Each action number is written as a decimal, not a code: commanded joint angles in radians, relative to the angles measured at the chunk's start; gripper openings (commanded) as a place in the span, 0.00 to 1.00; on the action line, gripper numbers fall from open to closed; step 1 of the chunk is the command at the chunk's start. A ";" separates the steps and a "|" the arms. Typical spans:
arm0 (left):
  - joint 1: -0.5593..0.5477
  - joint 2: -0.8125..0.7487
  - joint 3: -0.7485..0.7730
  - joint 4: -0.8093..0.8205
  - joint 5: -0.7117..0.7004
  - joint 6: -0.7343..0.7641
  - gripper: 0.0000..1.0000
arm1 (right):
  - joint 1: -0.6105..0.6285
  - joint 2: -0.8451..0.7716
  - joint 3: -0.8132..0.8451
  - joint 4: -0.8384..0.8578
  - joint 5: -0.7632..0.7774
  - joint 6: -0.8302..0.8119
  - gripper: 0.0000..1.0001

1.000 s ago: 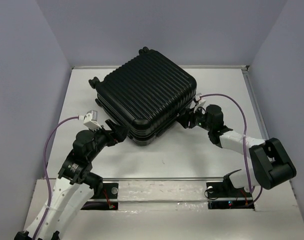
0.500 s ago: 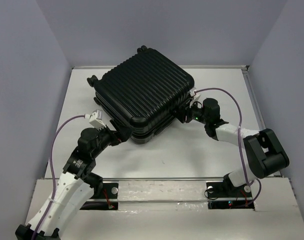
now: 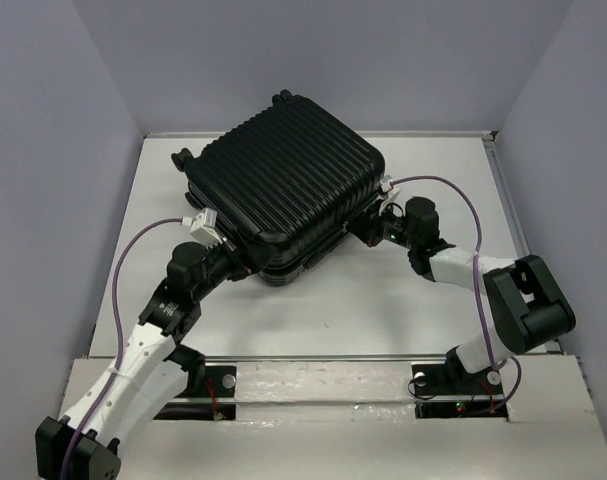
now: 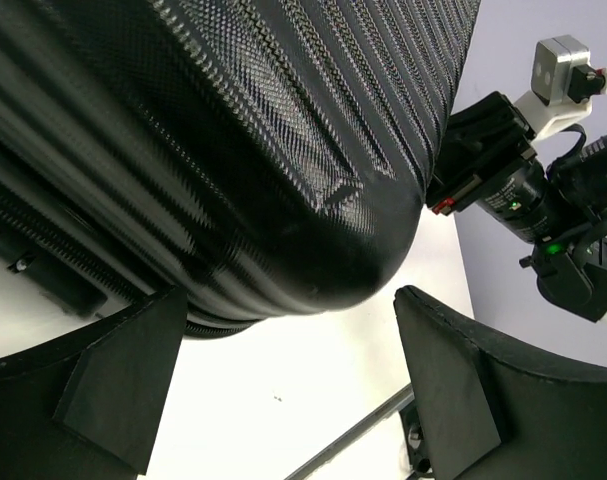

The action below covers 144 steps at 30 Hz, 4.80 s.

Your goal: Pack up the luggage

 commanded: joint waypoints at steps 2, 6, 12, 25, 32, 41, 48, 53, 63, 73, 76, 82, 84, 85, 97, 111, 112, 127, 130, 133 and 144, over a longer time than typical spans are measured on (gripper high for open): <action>0.003 0.108 0.061 0.179 0.077 -0.020 0.95 | 0.075 -0.090 -0.001 0.050 -0.007 0.068 0.07; 0.003 0.190 0.117 0.219 0.092 -0.021 0.94 | 0.200 -0.158 0.050 -0.105 0.129 0.030 0.07; -0.001 0.244 0.148 0.267 0.100 -0.040 0.93 | 0.353 -0.144 0.090 -0.200 0.178 0.091 0.07; -0.001 0.162 0.123 0.215 0.080 -0.024 0.93 | 0.071 -0.192 0.001 -0.247 0.210 0.032 0.30; -0.001 0.152 0.105 0.198 0.083 -0.015 0.93 | -0.005 -0.041 0.115 -0.280 0.056 -0.128 0.62; -0.001 0.110 0.100 0.147 0.075 0.009 0.93 | -0.015 0.037 0.192 -0.294 0.134 -0.224 0.57; 0.000 0.072 0.066 0.103 0.066 0.038 0.93 | -0.015 0.031 0.183 -0.289 0.203 -0.217 0.59; -0.001 0.063 0.057 0.089 0.080 0.055 0.93 | -0.015 0.074 0.237 -0.306 0.147 -0.247 0.60; -0.001 0.153 0.082 0.141 0.114 0.068 0.94 | -0.015 0.094 0.274 -0.230 -0.021 -0.264 0.47; -0.001 0.257 0.109 0.253 0.149 0.032 0.93 | -0.015 0.065 0.147 -0.047 -0.082 -0.096 0.07; -0.004 0.315 0.118 0.331 0.167 -0.017 0.93 | 0.056 -0.003 0.056 -0.013 -0.042 -0.056 0.07; -0.070 0.412 0.215 0.411 0.149 -0.064 0.92 | 0.394 -0.080 0.007 -0.088 0.264 -0.030 0.07; -0.092 0.449 0.255 0.419 0.143 -0.069 0.92 | 0.527 -0.072 -0.005 -0.043 0.323 0.030 0.07; -0.110 0.458 0.267 0.420 0.138 -0.072 0.92 | 0.571 -0.057 -0.009 -0.026 0.367 0.051 0.07; -0.172 0.494 0.398 0.406 0.157 -0.113 0.91 | 0.984 0.160 0.076 0.411 0.891 0.134 0.07; -0.112 0.535 0.838 -0.214 0.016 0.300 0.99 | 0.984 0.121 -0.156 0.629 1.098 0.291 0.07; -0.069 0.526 0.861 -0.242 0.011 0.314 0.99 | 0.984 0.117 -0.166 0.628 1.094 0.296 0.07; 0.577 0.655 0.615 0.076 0.266 0.016 0.99 | 0.984 0.068 -0.193 0.519 1.032 0.291 0.07; 0.577 0.722 0.649 0.106 0.272 -0.008 0.99 | 0.984 0.063 -0.194 0.513 1.018 0.291 0.07; 0.577 0.791 0.695 0.106 0.275 -0.009 0.99 | 0.984 0.065 -0.196 0.513 1.012 0.292 0.07; 0.577 0.912 0.750 0.136 0.281 -0.017 0.96 | 0.984 0.091 -0.173 0.502 0.987 0.297 0.07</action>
